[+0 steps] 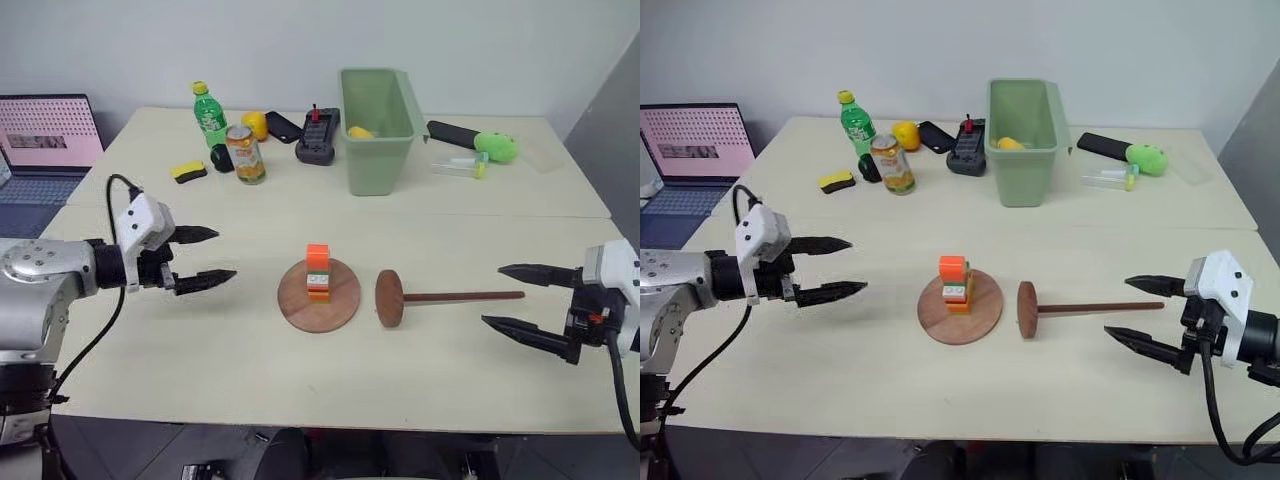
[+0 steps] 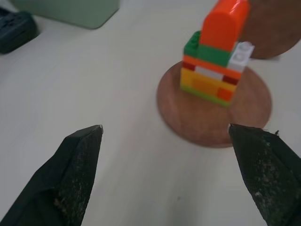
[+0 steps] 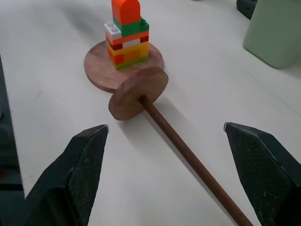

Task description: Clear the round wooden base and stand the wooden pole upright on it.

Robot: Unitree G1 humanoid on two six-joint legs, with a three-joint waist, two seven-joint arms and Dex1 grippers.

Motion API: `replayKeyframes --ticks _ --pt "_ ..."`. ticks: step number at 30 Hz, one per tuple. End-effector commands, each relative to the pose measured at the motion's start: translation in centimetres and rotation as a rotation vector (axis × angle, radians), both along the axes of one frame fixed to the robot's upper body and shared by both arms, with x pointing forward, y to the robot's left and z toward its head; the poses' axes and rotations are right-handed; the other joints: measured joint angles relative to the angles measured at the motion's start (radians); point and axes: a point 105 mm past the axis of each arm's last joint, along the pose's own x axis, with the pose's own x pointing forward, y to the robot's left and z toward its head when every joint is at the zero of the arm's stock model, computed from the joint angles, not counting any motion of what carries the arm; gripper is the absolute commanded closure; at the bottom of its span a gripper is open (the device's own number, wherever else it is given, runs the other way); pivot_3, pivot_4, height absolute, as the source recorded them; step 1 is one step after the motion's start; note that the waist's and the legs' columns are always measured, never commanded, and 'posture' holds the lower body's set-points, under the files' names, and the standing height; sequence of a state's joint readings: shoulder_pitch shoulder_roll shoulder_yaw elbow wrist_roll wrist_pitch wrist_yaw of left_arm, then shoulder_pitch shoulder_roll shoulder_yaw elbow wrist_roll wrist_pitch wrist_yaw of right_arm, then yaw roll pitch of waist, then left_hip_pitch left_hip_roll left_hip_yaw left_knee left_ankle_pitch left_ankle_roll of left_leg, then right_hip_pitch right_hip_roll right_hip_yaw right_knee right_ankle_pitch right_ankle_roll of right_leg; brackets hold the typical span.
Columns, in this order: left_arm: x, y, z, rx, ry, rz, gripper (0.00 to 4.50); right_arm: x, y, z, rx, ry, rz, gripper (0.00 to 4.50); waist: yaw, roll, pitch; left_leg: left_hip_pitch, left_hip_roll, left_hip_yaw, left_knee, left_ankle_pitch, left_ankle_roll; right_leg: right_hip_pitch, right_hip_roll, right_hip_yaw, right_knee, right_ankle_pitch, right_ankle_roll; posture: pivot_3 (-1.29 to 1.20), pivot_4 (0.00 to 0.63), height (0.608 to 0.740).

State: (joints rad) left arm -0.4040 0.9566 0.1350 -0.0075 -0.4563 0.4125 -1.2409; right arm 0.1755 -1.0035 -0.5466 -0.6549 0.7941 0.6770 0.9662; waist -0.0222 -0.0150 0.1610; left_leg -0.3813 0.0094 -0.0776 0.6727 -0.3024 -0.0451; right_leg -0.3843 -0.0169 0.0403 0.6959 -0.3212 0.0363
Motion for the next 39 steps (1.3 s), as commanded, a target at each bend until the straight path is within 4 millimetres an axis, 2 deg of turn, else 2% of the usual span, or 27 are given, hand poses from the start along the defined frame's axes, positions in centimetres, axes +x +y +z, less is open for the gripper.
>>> replayKeyframes --ticks 1,10,21,26,35,36,39 --pt "0.3 -2.6 1.7 -0.044 -0.038 -0.104 0.07 -0.7 1.9 1.0 0.038 -0.009 0.049 0.37 0.001 0.0 0.0 -0.001 0.0 0.0 0.002 0.0 0.0 0.001 0.0 0.0 0.0 0.0 0.0 0.0 0.15 0.74" --pt "2.0 -7.9 0.7 -0.091 -0.017 -0.277 0.07 -0.6 3.8 1.2 0.09 -0.007 0.04 0.37 -0.004 -0.001 0.001 -0.001 0.0 0.0 0.004 0.0 0.001 0.001 0.001 0.0 0.0 0.0 0.0 0.0 0.15 0.74" --pt "3.9 -10.9 -1.3 -0.096 0.003 -0.323 0.07 -0.8 5.1 2.2 0.125 -0.028 0.077 0.37 -0.004 -0.001 0.001 -0.001 -0.001 0.0 0.005 0.0 0.001 0.001 0.001 0.0 0.0 0.0 0.0 0.0 0.15 0.74" --pt "4.3 -11.4 -1.5 -0.099 0.009 -0.337 0.93 -0.8 5.5 2.4 0.141 -0.031 0.087 0.37 -0.004 -0.001 0.001 -0.001 -0.001 0.0 0.005 0.0 0.001 0.001 0.001 0.0 0.001 0.0 0.0 0.0 0.15 0.74" --pt "4.2 -11.5 -1.7 -0.096 0.012 -0.359 2.89 -1.0 5.7 2.6 0.154 -0.03 0.108 0.37 -0.004 -0.001 0.001 -0.001 -0.001 -0.002 0.005 0.0 0.001 0.001 0.001 0.0 0.0 0.0 0.0 0.0 0.15 0.74" --pt "4.2 -11.5 -1.7 -0.096 0.012 -0.36 3.01 -1.0 5.8 2.7 0.154 -0.031 0.11 0.37 -0.004 -0.001 0.001 -0.001 -0.001 -0.002 0.005 0.0 0.001 0.001 0.001 0.0 0.0 0.0 0.0 0.0 0.15 0.74" --pt "4.2 -11.3 -1.4 -0.111 0.003 -0.35 3.0 -1.0 5.8 2.8 0.15 -0.038 0.122 0.37 -0.004 -0.001 0.001 -0.001 -0.001 -0.002 0.005 0.0 0.001 0.001 0.001 0.0 0.0 0.0 0.0 0.0 0.15 0.74"
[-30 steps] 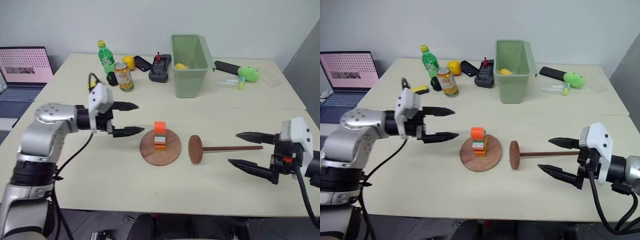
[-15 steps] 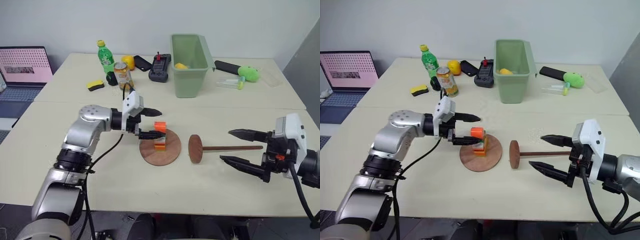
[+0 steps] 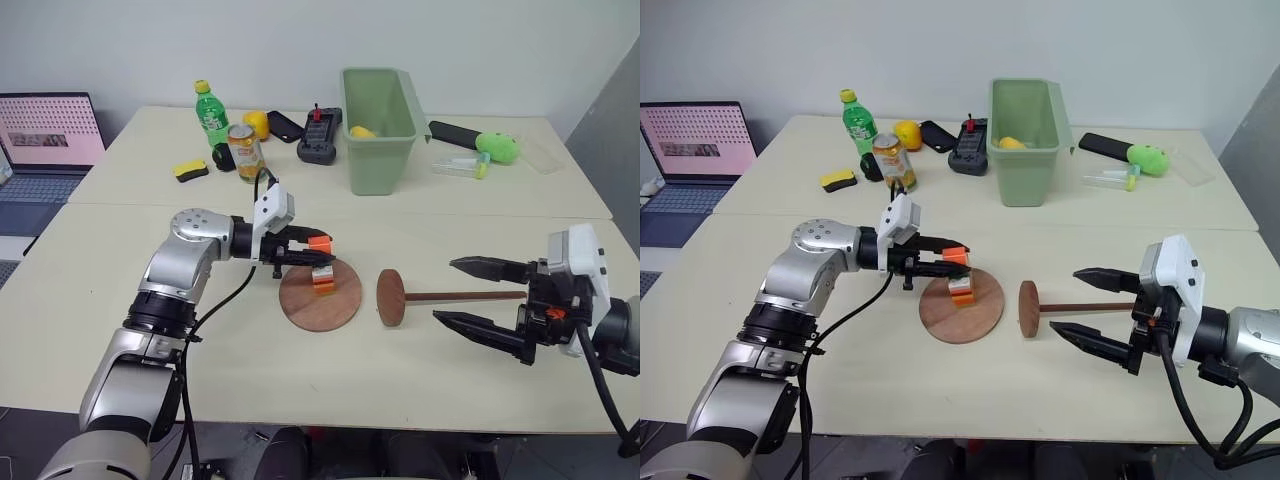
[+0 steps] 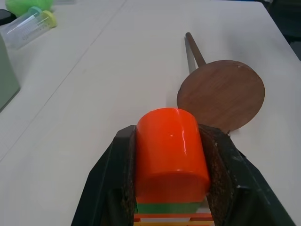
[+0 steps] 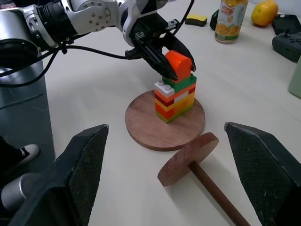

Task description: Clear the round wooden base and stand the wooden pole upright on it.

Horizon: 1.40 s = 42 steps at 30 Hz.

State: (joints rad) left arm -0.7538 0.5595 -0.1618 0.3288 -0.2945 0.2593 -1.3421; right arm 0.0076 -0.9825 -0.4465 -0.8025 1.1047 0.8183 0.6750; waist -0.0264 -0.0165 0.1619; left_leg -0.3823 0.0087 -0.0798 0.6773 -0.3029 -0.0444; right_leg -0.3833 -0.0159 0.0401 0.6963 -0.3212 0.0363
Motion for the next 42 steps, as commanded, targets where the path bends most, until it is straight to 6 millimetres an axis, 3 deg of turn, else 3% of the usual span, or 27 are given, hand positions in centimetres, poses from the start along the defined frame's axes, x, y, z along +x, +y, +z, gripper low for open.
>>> replayKeyframes --ticks 1,7,11,14,17,22,26,33,35,38,42 --pt "0.2 0.1 1.7 -0.039 -0.052 0.014 3.0 -0.3 0.6 1.0 -0.008 -0.048 0.047 0.37 0.0 0.0 0.0 0.0 0.0 0.0 0.0 0.0 0.0 0.0 0.0 0.0 0.0 0.0 0.0 0.0 0.15 0.74" --pt "2.2 4.9 4.3 -0.102 -0.133 0.281 3.0 -0.1 1.6 2.0 -0.003 -0.078 0.122 0.37 -0.005 -0.001 0.0 0.0 0.001 -0.001 0.0 0.0 0.0 -0.001 0.001 0.0 0.0 0.0 0.0 0.0 0.15 0.74" --pt "3.1 12.0 5.5 -0.125 -0.18 0.601 3.0 1.2 3.4 2.3 -0.007 -0.131 0.188 0.37 -0.013 0.0 0.001 0.0 0.002 -0.001 -0.001 0.0 0.0 -0.002 0.0 0.001 0.001 0.0 0.0 0.0 0.15 0.74" --pt "2.9 17.6 5.2 -0.101 -0.213 0.838 3.0 2.4 5.2 2.7 0.007 -0.166 0.237 0.37 -0.019 0.0 0.001 0.0 0.003 -0.001 -0.001 0.0 0.0 -0.003 -0.002 0.001 0.001 0.0 0.0 0.0 0.15 0.74" --pt "2.3 21.8 4.7 -0.103 -0.226 1.027 3.0 3.1 6.8 2.7 -0.007 -0.178 0.297 0.37 -0.019 0.0 0.001 -0.001 0.003 -0.002 -0.001 0.0 0.0 -0.004 -0.003 0.0 0.001 0.0 0.0 0.0 0.15 0.74" --pt "0.9 26.0 3.3 -0.154 -0.215 1.225 3.0 3.8 8.8 2.6 -0.04 -0.165 0.372 0.37 0.002 -0.001 0.001 -0.004 0.001 -0.002 0.0 0.0 0.0 -0.006 -0.006 -0.001 0.0 0.0 0.0 0.0 0.15 0.74" --pt "-0.3 27.9 1.7 -0.202 -0.188 1.331 3.0 4.0 9.6 2.4 -0.065 -0.167 0.428 0.37 0.001 -0.001 0.001 -0.004 0.001 -0.003 0.0 0.0 0.0 -0.006 -0.007 -0.001 0.0 0.0 0.0 0.0 0.15 0.74" --pt "-0.9 28.8 0.5 -0.249 -0.149 1.402 3.0 4.0 9.7 2.5 -0.062 -0.175 0.457 0.37 -0.002 -0.001 0.001 -0.004 0.001 -0.003 0.0 0.0 0.0 -0.006 -0.007 -0.001 0.001 0.0 0.0 0.0 0.15 0.74" --pt "-1.0 29.0 0.4 -0.253 -0.147 1.421 2.3 4.0 9.7 2.6 -0.058 -0.176 0.46 0.37 -0.003 -0.001 0.001 -0.004 0.001 -0.003 0.0 0.0 0.0 -0.006 -0.007 -0.001 0.001 0.0 0.0 0.0 0.15 0.74" --pt "-1.1 29.1 0.5 -0.253 -0.15 1.431 1.88 4.0 9.6 2.6 -0.055 -0.177 0.462 0.37 -0.003 -0.001 0.001 -0.004 0.001 -0.003 0.0 0.0 0.0 -0.006 -0.007 -0.001 0.001 0.0 0.0 0.0 0.15 0.74" --pt "-1.0 29.2 1.3 -0.262 -0.166 1.432 0.99 4.1 9.6 2.7 -0.051 -0.18 0.459 0.37 -0.003 -0.001 0.001 -0.004 0.001 -0.003 0.0 0.0 0.0 -0.006 -0.007 -0.001 0.001 0.0 0.0 0.0 0.15 0.74"
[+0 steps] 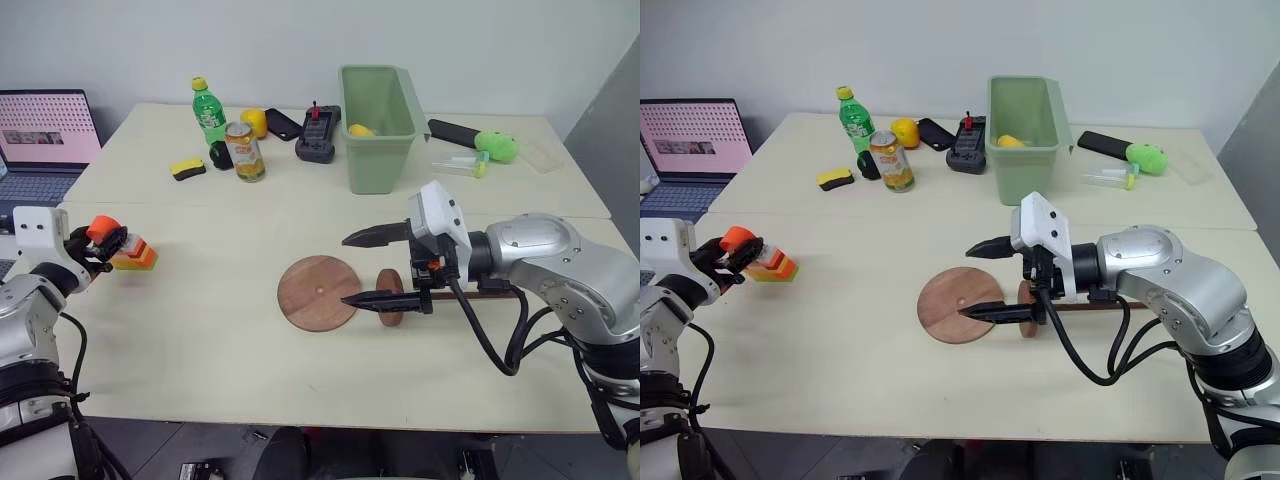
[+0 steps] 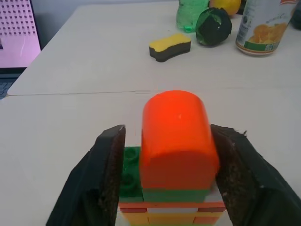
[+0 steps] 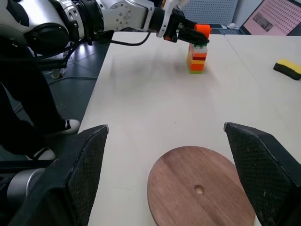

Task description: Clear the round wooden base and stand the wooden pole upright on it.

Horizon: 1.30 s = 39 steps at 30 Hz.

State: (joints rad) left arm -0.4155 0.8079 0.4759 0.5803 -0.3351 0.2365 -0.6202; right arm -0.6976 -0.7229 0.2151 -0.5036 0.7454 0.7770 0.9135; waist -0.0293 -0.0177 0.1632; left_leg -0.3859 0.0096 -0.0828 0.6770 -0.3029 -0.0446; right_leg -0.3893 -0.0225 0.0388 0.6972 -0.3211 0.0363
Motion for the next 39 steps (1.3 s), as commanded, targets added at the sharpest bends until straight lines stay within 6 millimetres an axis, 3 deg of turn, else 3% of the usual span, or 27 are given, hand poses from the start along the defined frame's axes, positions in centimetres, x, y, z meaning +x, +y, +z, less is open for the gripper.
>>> replayKeyframes --ticks 1,5,10,12,16,19,26,32,39 --pt "-0.1 -0.1 2.8 0.011 -0.084 -0.023 0.75 0.0 -0.1 1.5 0.034 -0.063 0.0 0.37 0.0 0.0 0.0 0.0 0.0 0.0 0.0 0.0 0.0 0.0 0.0 0.0 0.0 0.0 0.0 0.0 0.15 0.74" --pt "-0.2 -1.8 3.9 0.006 -0.128 -0.114 0.07 0.3 -0.2 1.6 0.043 -0.075 -0.019 0.37 0.0 0.0 0.0 0.0 0.0 0.0 0.0 0.0 0.0 0.0 0.0 0.0 0.0 0.0 0.0 0.0 0.15 0.74" --pt "-1.0 -1.7 7.8 0.059 -0.261 -0.096 0.07 1.2 -0.8 2.3 0.086 -0.128 -0.089 0.37 0.0 0.0 0.0 0.0 0.001 0.0 0.0 0.0 0.0 0.0 0.0 0.001 0.0 0.0 0.0 0.0 0.15 0.74" --pt "-1.2 -3.3 9.3 0.14 -0.271 -0.188 0.07 1.4 -1.5 2.7 0.1 -0.152 -0.121 0.37 0.0 0.0 0.0 0.0 0.0 0.0 0.0 0.0 0.0 0.0 0.0 0.001 0.0 0.0 0.0 0.0 0.15 0.74" --pt "-1.0 -9.2 11.5 0.31 -0.242 -0.497 0.07 1.5 -3.9 3.3 0.111 -0.203 -0.203 0.37 0.009 -0.001 0.001 -0.001 0.0 -0.001 0.0 0.0 0.0 0.0 0.0 0.001 -0.001 0.0 0.0 0.0 0.15 0.74" --pt "-1.5 -14.2 10.7 0.341 -0.155 -0.765 0.07 0.9 -5.9 2.4 0.029 -0.21 -0.25 0.37 0.013 0.0 0.001 0.0 -0.001 0.001 0.0 0.0 0.0 0.001 0.0 0.0 -0.001 0.0 0.0 0.0 0.15 0.74" --pt "-3.4 -21.8 6.1 0.412 0.053 -1.173 0.07 -0.7 -8.5 -0.2 -0.209 -0.161 -0.304 0.37 -0.006 0.003 0.003 0.0 0.0 0.003 -0.001 0.0 0.0 0.001 0.003 0.002 -0.001 0.0 0.0 0.0 0.15 0.74" --pt "-4.9 -24.5 3.8 0.51 0.137 -1.326 0.07 -0.6 -9.3 -2.8 -0.424 -0.134 -0.273 0.37 -0.009 0.004 0.004 0.001 0.002 0.003 -0.001 0.0 0.0 0.001 0.004 0.002 0.0 0.0 0.0 0.0 0.15 0.74" --pt "-6.3 -27.0 2.0 0.514 0.12 -1.428 0.07 2.6 -10.2 -6.1 -0.706 -0.131 -0.203 0.37 -0.003 0.005 0.005 0.001 0.0 0.004 0.0 0.0 0.0 0.001 0.004 0.003 -0.001 0.0 0.0 0.0 0.15 0.74"
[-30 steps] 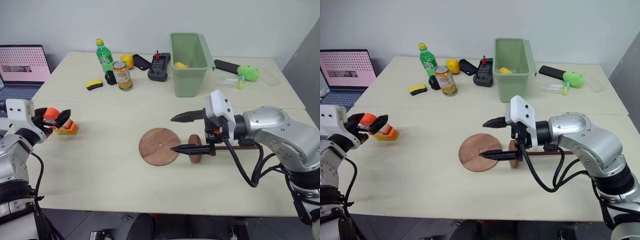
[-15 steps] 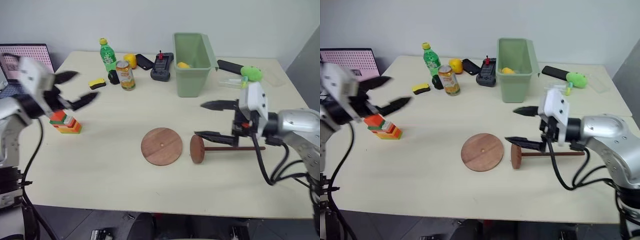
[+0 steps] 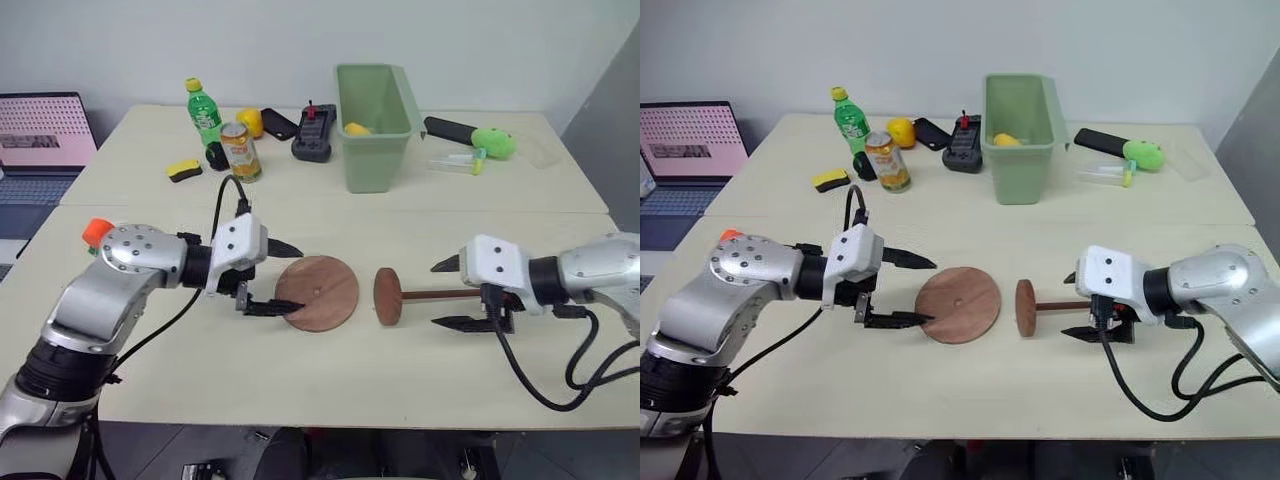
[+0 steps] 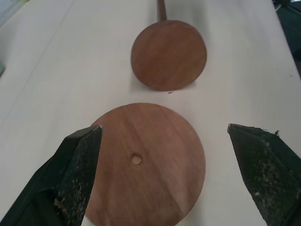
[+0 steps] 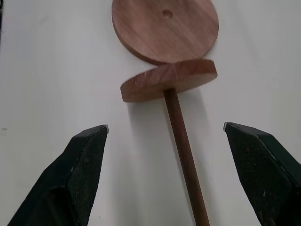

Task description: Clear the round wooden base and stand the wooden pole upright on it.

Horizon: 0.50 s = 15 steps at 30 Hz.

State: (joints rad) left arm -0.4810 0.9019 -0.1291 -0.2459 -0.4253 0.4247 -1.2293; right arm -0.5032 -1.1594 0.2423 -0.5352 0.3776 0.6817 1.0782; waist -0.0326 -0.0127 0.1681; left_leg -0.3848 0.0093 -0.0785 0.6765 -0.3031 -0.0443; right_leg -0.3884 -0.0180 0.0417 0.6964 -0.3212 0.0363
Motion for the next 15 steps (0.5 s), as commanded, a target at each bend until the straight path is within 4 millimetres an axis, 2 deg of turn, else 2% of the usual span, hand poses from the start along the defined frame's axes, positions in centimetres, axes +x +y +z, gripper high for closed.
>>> replayKeyframes --ticks 1,6,15 --pt "-0.9 -1.4 -0.5 0.01 -0.049 -0.054 0.07 1.8 -0.4 -1.2 -0.163 0.021 0.052 0.37 0.0 0.0 0.001 0.0 0.0 0.0 0.0 0.0 0.0 0.0 0.0 0.0 0.0 0.0 0.0 0.0 0.15 0.74" --pt "-1.2 -2.0 -1.6 0.013 -0.058 -0.055 0.07 3.5 -1.4 -2.6 -0.336 0.066 0.107 0.37 0.0 0.0 0.001 0.0 0.0 0.0 0.0 0.0 0.0 0.0 0.0 0.0 0.0 0.0 0.0 0.0 0.15 0.74" --pt "-0.9 -2.5 -2.7 0.02 -0.075 -0.03 0.07 5.5 -1.1 -4.0 -0.517 0.152 0.208 0.37 0.001 0.001 0.001 0.0 0.0 -0.001 0.0 0.0 0.0 0.0 -0.001 -0.001 0.0 0.0 0.0 0.0 0.15 0.74"
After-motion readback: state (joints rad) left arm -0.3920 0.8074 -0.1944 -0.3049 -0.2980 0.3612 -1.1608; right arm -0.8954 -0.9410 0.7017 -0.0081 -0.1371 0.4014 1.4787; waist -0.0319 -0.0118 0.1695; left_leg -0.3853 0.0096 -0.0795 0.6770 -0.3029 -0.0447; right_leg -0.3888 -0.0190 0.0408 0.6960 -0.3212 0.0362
